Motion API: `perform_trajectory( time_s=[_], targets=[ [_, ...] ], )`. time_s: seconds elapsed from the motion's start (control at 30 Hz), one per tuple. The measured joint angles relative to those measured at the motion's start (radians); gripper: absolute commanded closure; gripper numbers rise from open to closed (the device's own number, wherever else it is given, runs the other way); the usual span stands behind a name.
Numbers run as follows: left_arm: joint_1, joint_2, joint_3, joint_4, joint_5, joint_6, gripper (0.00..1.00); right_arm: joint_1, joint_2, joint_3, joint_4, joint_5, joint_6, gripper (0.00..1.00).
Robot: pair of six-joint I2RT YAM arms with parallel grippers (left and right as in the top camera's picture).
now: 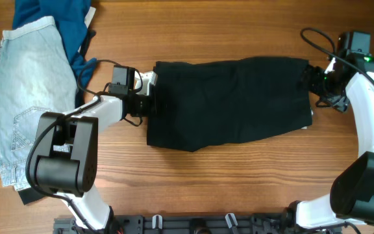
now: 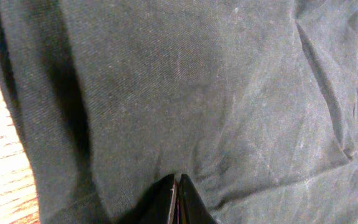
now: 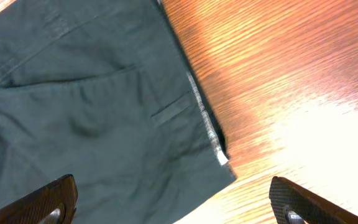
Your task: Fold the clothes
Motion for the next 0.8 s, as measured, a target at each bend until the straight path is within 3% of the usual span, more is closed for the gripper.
perform_trajectory(
  time_s=[0.4, 0.63, 0.8],
  targets=[
    [0.000, 0.000, 0.000, 0.000, 0.000, 0.000, 0.96, -0.005, 0.252, -0.072, 0.113, 0.018, -0.044, 0.00],
    [0.000, 0.000, 0.000, 0.000, 0.000, 0.000, 0.96, -0.005, 0.306, -0.072, 0.139, 0.032, -0.061, 0.00],
    [0.000, 0.000, 0.000, 0.000, 0.000, 0.000, 0.96, -0.005, 0.306, -0.077, 0.167, 0.019, -0.084, 0.10]
  ],
)
